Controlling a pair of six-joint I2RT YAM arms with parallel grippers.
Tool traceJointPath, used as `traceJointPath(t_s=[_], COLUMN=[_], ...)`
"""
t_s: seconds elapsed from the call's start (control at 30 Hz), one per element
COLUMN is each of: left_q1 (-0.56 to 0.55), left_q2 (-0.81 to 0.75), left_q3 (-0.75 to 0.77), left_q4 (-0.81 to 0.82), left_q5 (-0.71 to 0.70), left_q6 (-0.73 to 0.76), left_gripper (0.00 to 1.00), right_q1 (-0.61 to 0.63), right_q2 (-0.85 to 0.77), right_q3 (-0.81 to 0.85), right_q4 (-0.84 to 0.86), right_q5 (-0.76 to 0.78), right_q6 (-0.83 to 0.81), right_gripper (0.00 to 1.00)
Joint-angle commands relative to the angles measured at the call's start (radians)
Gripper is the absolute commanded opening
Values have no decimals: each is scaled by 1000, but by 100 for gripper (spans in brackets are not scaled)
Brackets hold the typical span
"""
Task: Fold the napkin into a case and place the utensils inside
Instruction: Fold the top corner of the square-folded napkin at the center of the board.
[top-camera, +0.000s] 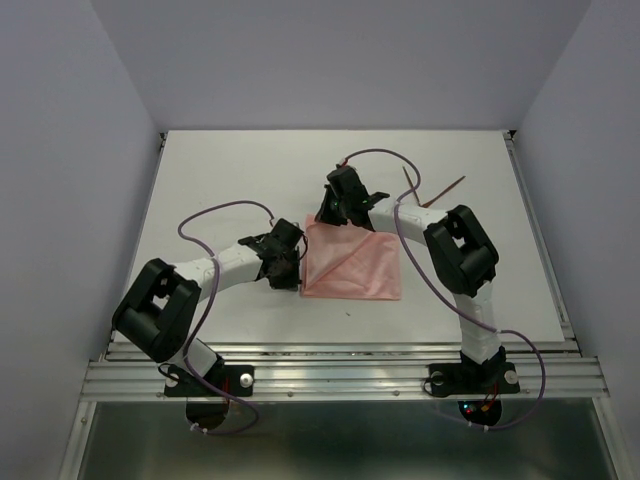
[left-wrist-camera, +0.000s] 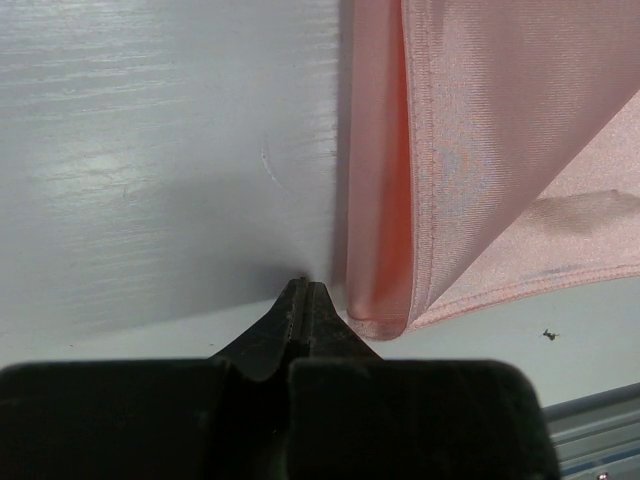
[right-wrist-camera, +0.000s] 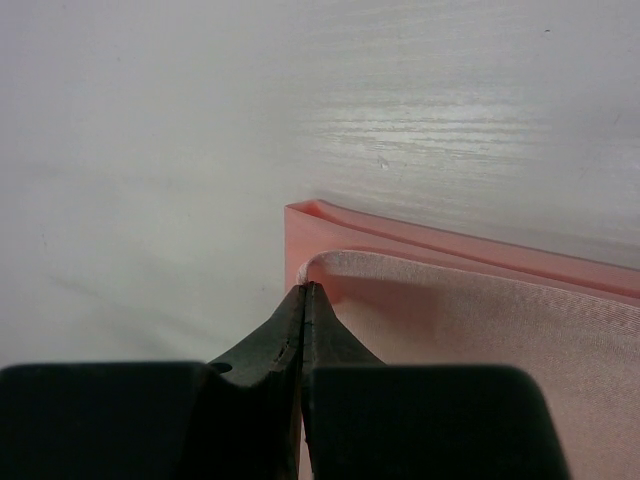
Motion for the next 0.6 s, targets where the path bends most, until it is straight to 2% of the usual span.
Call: traceJointPath(t_s=[0.0,0.57], left_q1=[-5,-5], left_q2=[-47,-61], left_q3=[-5,-10], left_q4=[-20,-18], left_q5=[-31,-33], left_q6=[-4,-8], left_gripper=[0,0], right_q1=[11,11], right_q2=[15,-19], right_q3=[40,-36], right_q4=[44,44], right_q5=[36,111], right_q6=[18,84], right_gripper=[1,1])
